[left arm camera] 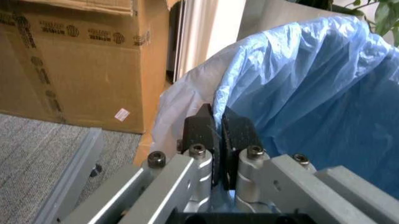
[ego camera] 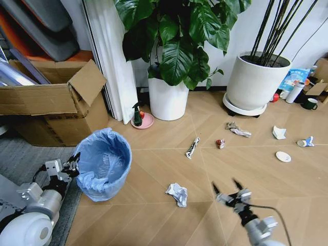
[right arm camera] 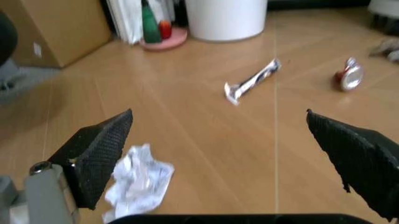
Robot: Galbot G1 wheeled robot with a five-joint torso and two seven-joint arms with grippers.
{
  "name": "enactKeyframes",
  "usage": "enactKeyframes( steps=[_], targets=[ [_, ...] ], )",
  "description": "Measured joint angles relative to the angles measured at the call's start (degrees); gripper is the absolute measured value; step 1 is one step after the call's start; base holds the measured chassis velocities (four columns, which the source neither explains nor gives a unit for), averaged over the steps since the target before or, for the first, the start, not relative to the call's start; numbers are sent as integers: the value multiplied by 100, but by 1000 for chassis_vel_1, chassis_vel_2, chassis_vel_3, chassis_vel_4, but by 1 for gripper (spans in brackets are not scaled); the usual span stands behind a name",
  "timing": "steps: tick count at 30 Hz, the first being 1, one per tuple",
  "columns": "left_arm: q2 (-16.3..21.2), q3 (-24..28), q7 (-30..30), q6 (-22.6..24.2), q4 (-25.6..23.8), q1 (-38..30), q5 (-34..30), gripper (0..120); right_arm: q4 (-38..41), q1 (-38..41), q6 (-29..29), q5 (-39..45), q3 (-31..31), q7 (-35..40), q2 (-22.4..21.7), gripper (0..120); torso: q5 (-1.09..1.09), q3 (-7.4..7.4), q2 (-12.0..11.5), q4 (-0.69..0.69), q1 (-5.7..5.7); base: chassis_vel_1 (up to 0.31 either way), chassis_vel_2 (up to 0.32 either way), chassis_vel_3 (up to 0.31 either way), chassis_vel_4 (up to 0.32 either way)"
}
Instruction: Pick up the trash bin and place the garbage on the floor into it.
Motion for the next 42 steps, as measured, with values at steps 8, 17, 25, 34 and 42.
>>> enactKeyframes(
  steps=[8, 17, 25, 34, 42],
  targets=[
    [51, 4, 1, 0, 81, 65, 17, 0, -729, 478, -45, -238, -471, -10, 160, 100, -2, 0, 0, 0, 0, 0, 0, 0, 0],
    [114, -33, 0, -2, 116, 102, 20, 0, -1453, 1133, -84, -467, -1159, 19, 484, 100, -1, 0, 0, 0, 0, 0, 0, 0, 0],
    [166, 12, -5, -2, 193, 23, 3, 0, -1852, 1403, -85, -722, -1291, 45, 676, 100, -2, 0, 0, 0, 0, 0, 0, 0, 0],
    [213, 23, -10, -1, 255, -32, -21, 0, -2275, 1808, -161, -784, -1468, 87, 853, 100, -1, 0, 0, 0, 0, 0, 0, 0, 0],
    [230, 34, -11, 0, 284, -74, -28, 0, -2597, 2191, -287, -700, -1608, 113, 951, 100, -2, 0, 0, 0, 0, 0, 0, 0, 0]
  ],
)
